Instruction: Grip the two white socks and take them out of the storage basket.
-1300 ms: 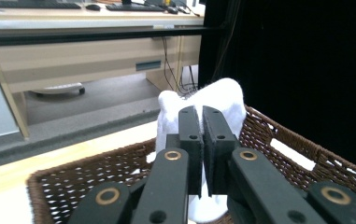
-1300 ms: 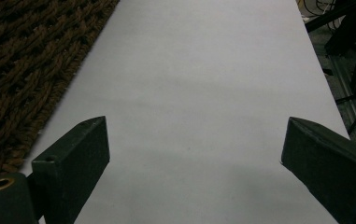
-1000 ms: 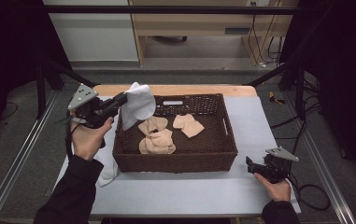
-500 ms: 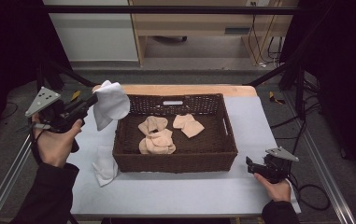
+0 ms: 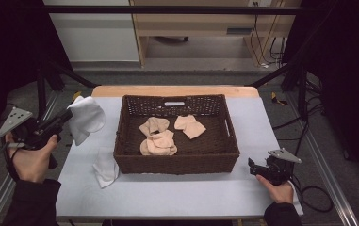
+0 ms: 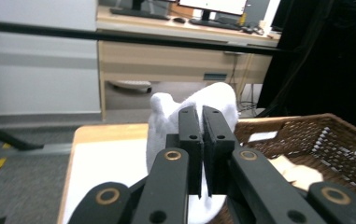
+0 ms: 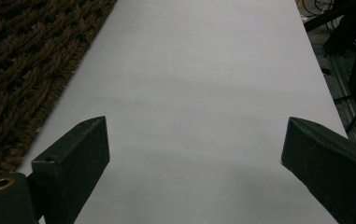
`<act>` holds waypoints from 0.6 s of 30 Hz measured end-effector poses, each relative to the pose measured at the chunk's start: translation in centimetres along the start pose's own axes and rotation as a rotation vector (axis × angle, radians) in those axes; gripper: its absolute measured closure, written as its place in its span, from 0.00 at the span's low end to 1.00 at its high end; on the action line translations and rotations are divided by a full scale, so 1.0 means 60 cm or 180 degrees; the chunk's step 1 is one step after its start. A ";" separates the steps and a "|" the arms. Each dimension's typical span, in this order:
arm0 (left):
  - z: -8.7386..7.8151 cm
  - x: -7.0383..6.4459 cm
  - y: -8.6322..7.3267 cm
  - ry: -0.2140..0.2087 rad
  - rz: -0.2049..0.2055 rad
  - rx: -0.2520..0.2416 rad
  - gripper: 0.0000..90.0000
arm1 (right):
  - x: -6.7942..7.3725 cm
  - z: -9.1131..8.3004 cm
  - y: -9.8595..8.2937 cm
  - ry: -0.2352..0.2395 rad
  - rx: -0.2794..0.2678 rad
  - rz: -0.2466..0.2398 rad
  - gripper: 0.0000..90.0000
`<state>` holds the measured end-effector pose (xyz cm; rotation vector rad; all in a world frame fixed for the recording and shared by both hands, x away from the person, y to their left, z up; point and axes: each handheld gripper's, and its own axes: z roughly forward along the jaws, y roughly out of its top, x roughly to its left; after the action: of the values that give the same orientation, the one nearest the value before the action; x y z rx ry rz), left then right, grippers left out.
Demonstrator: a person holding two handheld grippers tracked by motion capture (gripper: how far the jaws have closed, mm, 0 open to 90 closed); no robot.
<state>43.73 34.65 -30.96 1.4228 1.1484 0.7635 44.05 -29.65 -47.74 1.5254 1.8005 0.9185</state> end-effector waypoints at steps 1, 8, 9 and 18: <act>-0.001 0.007 -0.010 0.0020 -0.0036 0.0015 0.97 | 0.000 0.000 0.000 0.0000 -0.0002 -0.0001 0.09; 0.010 0.031 -0.072 0.0078 -0.0142 0.0228 0.97 | 0.000 0.000 0.000 -0.0006 -0.0001 -0.0001 0.09; 0.013 0.033 -0.081 0.0079 -0.0153 0.0273 0.97 | 0.000 0.000 0.000 -0.0006 0.0000 -0.0002 0.09; 0.033 0.033 -0.133 0.0079 -0.0133 0.0581 0.97 | 0.000 0.000 -0.001 -0.0009 0.0007 0.0004 0.09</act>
<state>44.37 35.24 -39.38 1.5385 1.2897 0.6620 44.01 -29.67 -47.77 1.5285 1.7993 0.9149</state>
